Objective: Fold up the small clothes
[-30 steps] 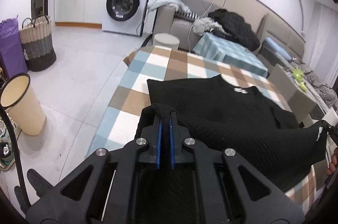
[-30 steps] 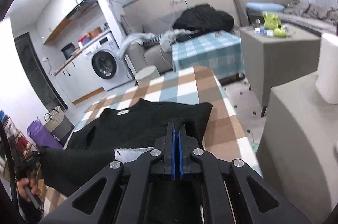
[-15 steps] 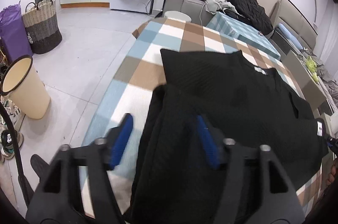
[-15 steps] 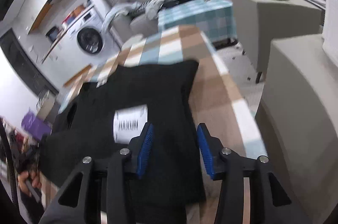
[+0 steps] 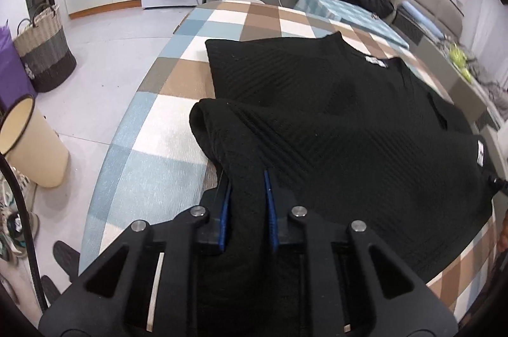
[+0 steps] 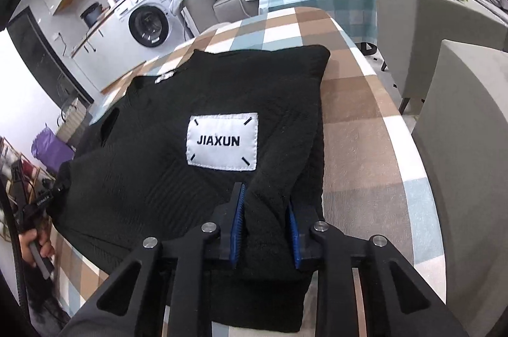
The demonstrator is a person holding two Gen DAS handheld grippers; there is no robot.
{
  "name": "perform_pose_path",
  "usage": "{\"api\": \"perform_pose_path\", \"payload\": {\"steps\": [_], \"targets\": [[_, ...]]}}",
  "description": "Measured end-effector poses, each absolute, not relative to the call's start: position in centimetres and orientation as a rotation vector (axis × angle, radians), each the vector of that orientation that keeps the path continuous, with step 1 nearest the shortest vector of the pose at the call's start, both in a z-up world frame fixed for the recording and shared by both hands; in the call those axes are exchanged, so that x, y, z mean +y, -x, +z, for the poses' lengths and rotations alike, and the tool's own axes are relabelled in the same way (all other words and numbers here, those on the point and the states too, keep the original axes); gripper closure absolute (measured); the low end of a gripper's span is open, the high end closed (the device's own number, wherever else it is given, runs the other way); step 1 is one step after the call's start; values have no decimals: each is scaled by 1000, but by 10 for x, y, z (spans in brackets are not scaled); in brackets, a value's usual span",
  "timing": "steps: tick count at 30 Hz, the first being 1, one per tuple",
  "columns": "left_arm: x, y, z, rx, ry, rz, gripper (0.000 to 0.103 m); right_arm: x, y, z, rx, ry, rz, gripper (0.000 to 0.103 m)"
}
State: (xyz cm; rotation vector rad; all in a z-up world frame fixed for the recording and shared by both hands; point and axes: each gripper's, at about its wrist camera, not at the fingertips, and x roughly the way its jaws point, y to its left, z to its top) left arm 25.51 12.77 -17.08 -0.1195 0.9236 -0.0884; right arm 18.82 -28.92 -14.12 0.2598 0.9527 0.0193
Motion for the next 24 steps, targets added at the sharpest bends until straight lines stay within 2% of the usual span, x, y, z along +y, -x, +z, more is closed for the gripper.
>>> {"api": "perform_pose_path", "payload": {"steps": [5,8,11,13,14,20,21,22,24], "targets": [[129,-235,-169,932,105,-102,86,-291,-171,-140,966,-274,23,80],[134,-228,-166,925,128,-89,79,-295,-165,-139,961,-297,15,79],[141,-217,-158,910,136,-65,67,-302,-161,-134,954,-338,9,74],[146,-205,-153,892,145,-53,51,-305,-153,-125,919,-359,12,67],[149,-198,-151,884,152,-50,49,-306,-148,-121,899,-365,16,62],[160,-170,-154,895,198,-42,49,-302,-135,-116,882,-348,34,61],[161,-167,-154,893,201,-37,56,-302,-135,-117,885,-348,29,61],[163,-166,-155,890,207,-27,68,-301,-135,-118,884,-349,30,61],[167,-162,-155,879,236,-28,76,-301,-135,-119,877,-357,24,61]]}}
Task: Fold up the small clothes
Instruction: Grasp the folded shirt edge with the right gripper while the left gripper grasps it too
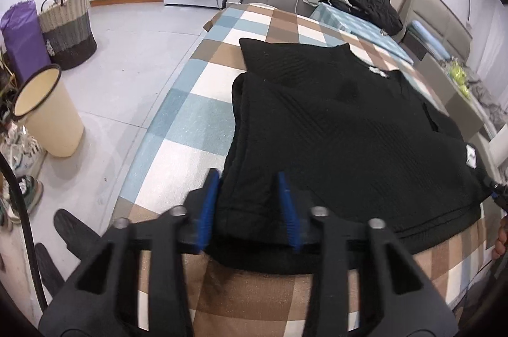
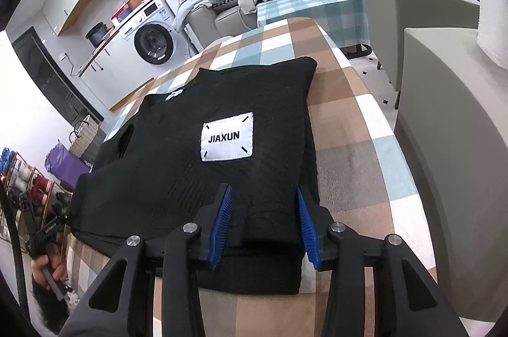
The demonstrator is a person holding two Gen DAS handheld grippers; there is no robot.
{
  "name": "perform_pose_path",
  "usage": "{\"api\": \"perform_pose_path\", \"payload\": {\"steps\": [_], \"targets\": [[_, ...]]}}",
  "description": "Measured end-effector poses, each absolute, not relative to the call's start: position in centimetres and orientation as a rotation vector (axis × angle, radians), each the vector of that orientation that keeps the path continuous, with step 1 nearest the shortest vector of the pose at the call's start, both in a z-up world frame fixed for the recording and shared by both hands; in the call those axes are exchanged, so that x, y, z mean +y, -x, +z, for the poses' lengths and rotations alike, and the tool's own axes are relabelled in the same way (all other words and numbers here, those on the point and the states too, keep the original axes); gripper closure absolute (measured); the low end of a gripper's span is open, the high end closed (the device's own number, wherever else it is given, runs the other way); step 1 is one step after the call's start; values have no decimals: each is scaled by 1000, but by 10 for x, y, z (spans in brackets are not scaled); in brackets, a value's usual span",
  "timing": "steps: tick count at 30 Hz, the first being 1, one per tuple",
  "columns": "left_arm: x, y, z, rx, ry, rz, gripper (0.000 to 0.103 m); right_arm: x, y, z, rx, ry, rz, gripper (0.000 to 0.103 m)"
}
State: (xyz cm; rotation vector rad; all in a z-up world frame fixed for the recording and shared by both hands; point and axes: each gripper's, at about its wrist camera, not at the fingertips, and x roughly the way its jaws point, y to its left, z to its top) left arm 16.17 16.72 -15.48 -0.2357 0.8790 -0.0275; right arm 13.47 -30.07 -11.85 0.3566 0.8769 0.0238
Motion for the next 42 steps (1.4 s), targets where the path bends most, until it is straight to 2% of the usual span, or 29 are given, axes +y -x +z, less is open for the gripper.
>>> {"api": "perform_pose_path", "payload": {"steps": [1,4,6,9,12,19,25,28,33,34,38,39,42], "targets": [[169,-160,-154,865,247,-25,86,-301,-135,-118,876,-357,23,62],[174,-158,-151,845,272,-14,92,-299,-135,-117,867,-352,11,68],[174,-158,-149,835,279,-14,94,-299,-133,-117,855,-350,21,81],[172,-158,-142,810,277,-16,95,-296,-130,-115,848,-326,10,96],[172,-159,-132,777,283,-19,95,-297,-124,-110,824,-339,14,97],[170,-184,-97,684,289,-42,95,-309,-131,-77,737,-432,55,97],[168,-240,-74,635,289,-59,95,-319,-182,-55,703,-463,-6,97],[174,-279,-75,651,325,-47,95,-324,-215,-56,701,-492,-29,97],[189,-324,-107,750,411,-32,94,-332,-255,-80,760,-523,-67,96],[189,-325,-113,763,418,-34,93,-334,-257,-87,785,-527,-68,95],[190,-314,-134,816,406,-25,88,-340,-248,-108,857,-544,-51,80],[190,-309,-138,828,405,-29,83,-342,-243,-110,859,-556,-44,75],[192,-292,-145,843,426,-37,67,-350,-224,-116,860,-622,-9,71]]}}
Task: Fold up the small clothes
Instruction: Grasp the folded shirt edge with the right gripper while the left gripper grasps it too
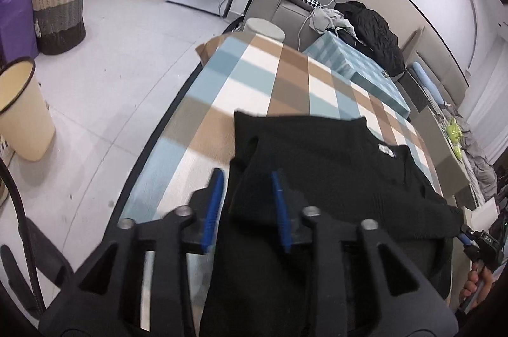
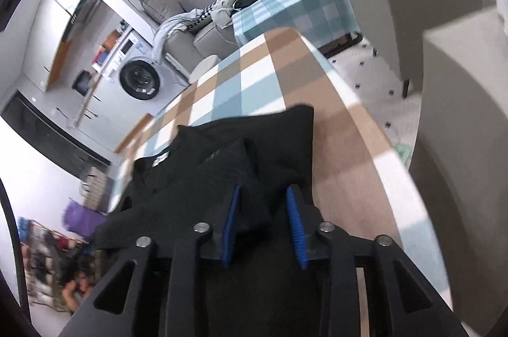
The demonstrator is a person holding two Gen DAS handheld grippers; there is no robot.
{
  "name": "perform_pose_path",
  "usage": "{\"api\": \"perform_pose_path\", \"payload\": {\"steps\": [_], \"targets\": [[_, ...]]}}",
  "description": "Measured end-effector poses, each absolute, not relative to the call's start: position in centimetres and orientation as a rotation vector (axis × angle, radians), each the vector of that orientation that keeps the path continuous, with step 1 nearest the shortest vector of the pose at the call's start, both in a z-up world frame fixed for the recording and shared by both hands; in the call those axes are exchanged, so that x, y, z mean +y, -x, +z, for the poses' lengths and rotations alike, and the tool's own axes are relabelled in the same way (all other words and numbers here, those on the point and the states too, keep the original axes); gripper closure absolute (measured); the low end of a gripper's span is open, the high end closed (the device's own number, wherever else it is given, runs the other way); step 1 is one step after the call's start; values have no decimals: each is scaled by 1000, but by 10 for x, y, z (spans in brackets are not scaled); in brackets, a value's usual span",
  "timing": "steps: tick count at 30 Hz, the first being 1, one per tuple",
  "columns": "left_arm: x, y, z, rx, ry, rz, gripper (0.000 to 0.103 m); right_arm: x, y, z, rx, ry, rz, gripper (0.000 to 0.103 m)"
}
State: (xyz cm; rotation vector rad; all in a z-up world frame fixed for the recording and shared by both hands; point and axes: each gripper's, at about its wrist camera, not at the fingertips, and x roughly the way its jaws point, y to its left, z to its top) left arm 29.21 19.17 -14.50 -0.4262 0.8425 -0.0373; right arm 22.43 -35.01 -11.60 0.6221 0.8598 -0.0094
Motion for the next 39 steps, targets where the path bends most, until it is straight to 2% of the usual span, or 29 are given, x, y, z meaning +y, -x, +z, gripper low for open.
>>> {"api": "perform_pose_path", "payload": {"steps": [2,5,8,15,17,19,21,27,32,33,37,39], "targets": [[193,-280,-148,849,449,-41,59,-353,-212,-121,860,-686,27,70],[195,-269,-150,862,497,-57,58,-352,-199,-126,851,-779,84,68],[192,-267,-149,871,521,-77,57,-346,-197,-126,829,-838,139,60],[186,-294,-155,884,537,-52,57,-336,-227,-125,815,-816,85,61],[187,-300,-156,882,549,-47,62,-336,-233,-124,806,-824,73,68],[188,-303,-156,874,552,-53,86,-335,-236,-120,794,-806,67,80],[188,-303,-151,850,552,-73,94,-334,-238,-116,789,-793,59,100],[187,-321,-122,757,558,-98,97,-341,-244,-100,728,-832,97,100],[188,-367,-110,752,572,-93,97,-355,-292,-90,689,-883,54,100],[190,-377,-112,760,571,-76,93,-359,-305,-94,701,-889,36,97],[206,-392,-124,819,576,10,60,-372,-338,-120,809,-907,-29,91],[213,-385,-127,816,579,15,55,-371,-335,-121,811,-871,-27,88]]}}
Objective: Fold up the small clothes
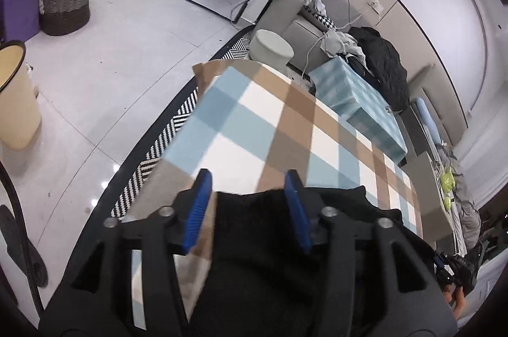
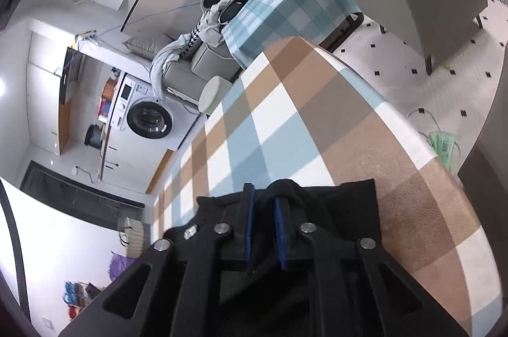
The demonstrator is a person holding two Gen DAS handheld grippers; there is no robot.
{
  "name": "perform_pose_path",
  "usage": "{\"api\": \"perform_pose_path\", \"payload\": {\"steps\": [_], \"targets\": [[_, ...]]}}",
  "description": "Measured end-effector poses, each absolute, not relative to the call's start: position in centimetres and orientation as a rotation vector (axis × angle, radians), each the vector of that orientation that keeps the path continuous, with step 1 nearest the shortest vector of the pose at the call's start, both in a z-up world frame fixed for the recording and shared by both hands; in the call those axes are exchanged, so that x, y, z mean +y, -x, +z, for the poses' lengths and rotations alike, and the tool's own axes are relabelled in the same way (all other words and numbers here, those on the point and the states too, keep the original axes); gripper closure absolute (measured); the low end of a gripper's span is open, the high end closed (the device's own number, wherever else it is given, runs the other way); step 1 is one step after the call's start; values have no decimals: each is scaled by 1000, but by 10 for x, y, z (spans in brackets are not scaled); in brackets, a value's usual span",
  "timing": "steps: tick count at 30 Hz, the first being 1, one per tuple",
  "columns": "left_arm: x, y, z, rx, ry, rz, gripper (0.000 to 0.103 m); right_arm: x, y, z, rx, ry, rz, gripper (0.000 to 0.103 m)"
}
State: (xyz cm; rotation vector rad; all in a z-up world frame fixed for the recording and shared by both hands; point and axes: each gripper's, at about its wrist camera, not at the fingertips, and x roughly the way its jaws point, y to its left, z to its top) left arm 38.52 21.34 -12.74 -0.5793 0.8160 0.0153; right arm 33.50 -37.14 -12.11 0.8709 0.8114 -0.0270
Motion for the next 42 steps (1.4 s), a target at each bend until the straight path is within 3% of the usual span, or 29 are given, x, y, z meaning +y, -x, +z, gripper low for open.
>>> {"api": "perform_pose_path", "payload": {"steps": [5,9,11,15,23,29,31,32,33,39,42], "targets": [[210,-368,-135,829,529,9,54,-363,-325,-107,795,-762,39,65],[199,-362,-134,821,509,-13,54,-363,-316,-93,699,-826,175,53],[192,-361,-134,820,490,-20,54,-367,-312,-88,683,-858,156,52],[178,-363,-133,824,440,-41,54,-359,-309,-81,725,-642,-13,52],[160,-367,-139,851,407,-69,53,-319,-341,-121,918,-369,-26,52],[159,-367,-144,862,410,-68,53,-309,-371,-139,940,-347,-49,48],[158,-367,-146,869,407,-68,53,-306,-374,-144,955,-334,-69,65],[158,-367,-147,871,407,-70,53,-305,-375,-145,960,-318,-69,92],[158,-365,-148,871,406,-70,53,-303,-373,-142,956,-305,-61,102],[161,-362,-146,865,402,-72,53,-339,-332,-91,695,-482,-2,103],[161,-362,-147,871,405,-73,53,-363,-327,-82,668,-508,-158,100]]}}
